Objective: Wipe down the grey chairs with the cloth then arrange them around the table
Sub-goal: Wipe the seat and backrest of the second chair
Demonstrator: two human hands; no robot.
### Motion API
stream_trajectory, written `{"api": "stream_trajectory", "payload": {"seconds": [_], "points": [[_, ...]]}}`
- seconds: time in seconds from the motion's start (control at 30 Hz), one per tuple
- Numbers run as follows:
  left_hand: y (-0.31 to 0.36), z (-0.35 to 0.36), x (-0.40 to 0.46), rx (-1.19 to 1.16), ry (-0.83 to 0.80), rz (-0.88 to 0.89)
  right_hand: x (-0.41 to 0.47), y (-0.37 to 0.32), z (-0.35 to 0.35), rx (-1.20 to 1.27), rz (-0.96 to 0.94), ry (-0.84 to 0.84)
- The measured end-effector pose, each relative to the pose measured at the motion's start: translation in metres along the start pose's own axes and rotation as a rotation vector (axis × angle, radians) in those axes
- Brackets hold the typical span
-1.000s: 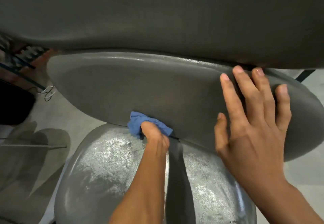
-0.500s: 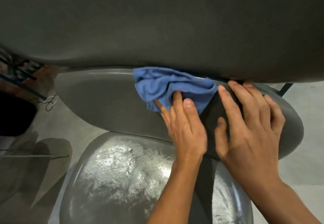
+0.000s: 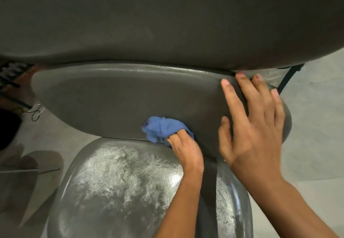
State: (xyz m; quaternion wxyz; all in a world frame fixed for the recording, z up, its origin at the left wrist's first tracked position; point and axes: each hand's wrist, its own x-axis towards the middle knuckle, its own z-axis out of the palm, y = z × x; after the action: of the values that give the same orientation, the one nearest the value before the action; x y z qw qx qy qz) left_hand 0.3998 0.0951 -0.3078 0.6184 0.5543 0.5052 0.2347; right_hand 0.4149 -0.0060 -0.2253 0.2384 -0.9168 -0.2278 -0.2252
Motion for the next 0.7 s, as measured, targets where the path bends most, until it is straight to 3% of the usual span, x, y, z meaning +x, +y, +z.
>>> {"api": "stream_trajectory", "payload": {"seconds": [0.1, 0.2, 0.33, 0.47, 0.57, 0.7], "points": [[0.023, -0.002, -0.01, 0.127, -0.082, 0.415, 0.001, -0.005, -0.004, 0.05, 0.028, -0.041], [0.029, -0.008, -0.004, 0.466, -0.193, 0.791, -0.001, -0.012, -0.011, 0.18, 0.091, -0.009], [0.047, -0.018, -0.016, 0.689, -0.364, 1.023, -0.016, -0.028, -0.018, 0.323, 0.197, 0.061], [0.065, -0.048, -0.004, 0.707, -0.401, 1.208, -0.024, -0.043, -0.015, 0.725, 0.613, -0.089], [0.089, -0.064, 0.003, 0.73, -0.377, 1.294, -0.02, -0.056, -0.013, 0.839, 0.87, -0.082], [0.133, -0.068, 0.008, 0.887, -0.452, 1.333, -0.011, -0.069, -0.013, 1.246, 1.498, -0.161]]}}
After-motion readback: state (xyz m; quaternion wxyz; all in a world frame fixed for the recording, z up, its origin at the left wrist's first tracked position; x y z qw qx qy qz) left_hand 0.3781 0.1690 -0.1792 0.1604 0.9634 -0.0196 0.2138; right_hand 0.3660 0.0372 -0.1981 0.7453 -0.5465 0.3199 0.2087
